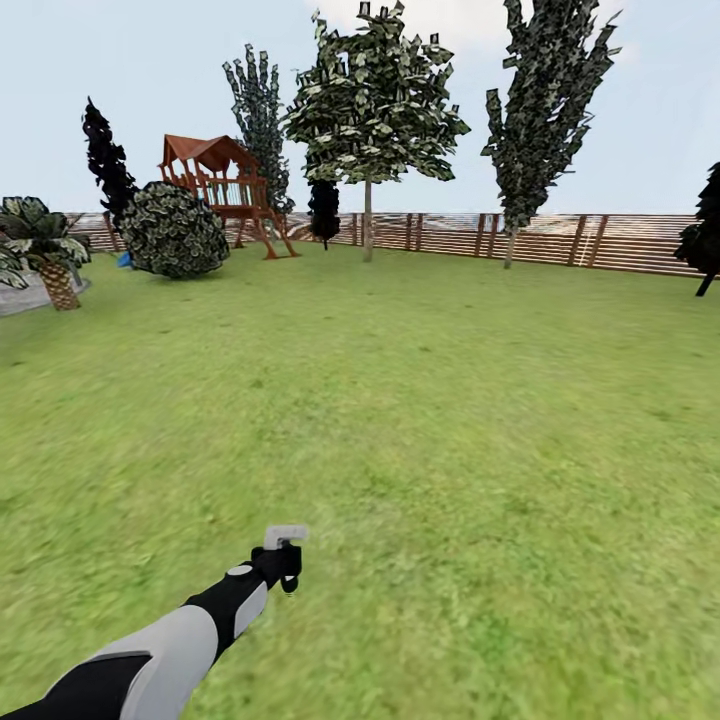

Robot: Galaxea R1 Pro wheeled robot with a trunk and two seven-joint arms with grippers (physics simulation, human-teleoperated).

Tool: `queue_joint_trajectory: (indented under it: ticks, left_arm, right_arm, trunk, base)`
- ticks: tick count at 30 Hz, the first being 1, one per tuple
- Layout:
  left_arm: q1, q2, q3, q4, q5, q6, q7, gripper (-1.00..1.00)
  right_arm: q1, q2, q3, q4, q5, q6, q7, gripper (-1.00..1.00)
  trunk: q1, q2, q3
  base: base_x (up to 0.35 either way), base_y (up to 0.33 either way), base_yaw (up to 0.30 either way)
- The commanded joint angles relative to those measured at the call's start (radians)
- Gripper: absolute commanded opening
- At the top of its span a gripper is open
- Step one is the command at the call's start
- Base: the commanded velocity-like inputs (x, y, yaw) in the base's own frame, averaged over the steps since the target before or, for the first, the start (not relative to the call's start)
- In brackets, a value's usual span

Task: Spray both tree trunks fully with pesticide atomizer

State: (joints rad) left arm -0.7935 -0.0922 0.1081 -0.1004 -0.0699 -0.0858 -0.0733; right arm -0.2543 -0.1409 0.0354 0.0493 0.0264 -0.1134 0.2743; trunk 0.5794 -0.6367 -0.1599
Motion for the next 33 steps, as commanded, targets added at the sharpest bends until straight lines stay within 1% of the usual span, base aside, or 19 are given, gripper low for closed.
queue_joint_trajectory:
  ticks: [1,17,21,23,25,28,30,31,32,33]
  left_arm:
    - [-0.001,0.000,0.008,0.001,-0.007,-0.003,-0.003,-1.00]
    - [-0.001,0.000,0.005,0.002,-0.008,-0.003,-0.005,-1.00]
    - [-0.001,0.000,0.007,0.002,-0.008,-0.003,-0.005,-1.00]
    - [-0.001,0.000,0.007,0.002,-0.008,-0.003,-0.005,-1.00]
    - [-0.001,0.000,0.007,0.002,-0.008,-0.003,-0.005,-1.00]
    - [-0.001,0.000,0.006,0.002,-0.008,-0.003,-0.006,-1.00]
    - [-0.001,0.000,0.007,0.002,-0.008,-0.003,-0.006,-1.00]
    - [-0.001,0.000,0.007,0.002,-0.008,-0.003,-0.006,-1.00]
    - [-0.001,0.000,0.007,0.002,-0.008,-0.003,-0.006,-1.00]
    - [-0.001,0.000,0.006,0.002,-0.008,-0.003,-0.006,-1.00]
  right_arm:
    - [-0.002,0.000,0.003,0.004,0.003,-0.008,0.002,1.00]
    - [-0.002,-0.002,0.003,0.004,0.002,-0.011,0.002,1.00]
    - [-0.002,0.000,0.002,0.001,-0.004,-0.011,0.002,1.00]
    - [-0.003,0.008,0.000,-0.008,-0.007,-0.013,0.003,1.00]
    - [-0.003,0.023,-0.001,-0.027,-0.007,-0.014,0.002,1.00]
    - [-0.003,0.029,-0.001,-0.035,-0.007,-0.015,-0.009,1.00]
    - [-0.003,0.031,-0.001,-0.038,-0.007,-0.018,-0.037,1.00]
    - [-0.003,0.032,0.000,-0.039,-0.007,-0.028,-0.068,1.00]
    - [-0.003,0.038,0.000,-0.039,-0.007,-0.063,-0.127,1.00]
    - [-0.003,0.043,0.000,-0.039,-0.007,-0.094,-0.164,1.00]
  trunk:
    - [0.001,-0.001,-0.002]
    - [0.001,-0.001,-0.002]
    - [0.001,-0.001,-0.002]
    - [0.001,-0.001,-0.002]
    - [0.001,-0.001,-0.002]
    - [0.001,-0.001,-0.002]
    - [0.001,-0.001,-0.002]
    - [0.001,-0.001,-0.002]
    - [0.001,-0.001,-0.002]
    - [0.001,-0.001,-0.002]
  base:
    - [0.350,0.000,0.000]
    - [0.350,0.000,0.000]
    - [0.350,0.000,0.000]
    - [0.350,0.000,0.000]
    - [0.350,0.000,0.000]
    - [0.350,0.000,0.000]
    - [0.350,0.000,0.000]
    - [0.350,0.000,0.000]
    - [0.350,0.000,0.000]
    - [0.350,0.000,0.000]
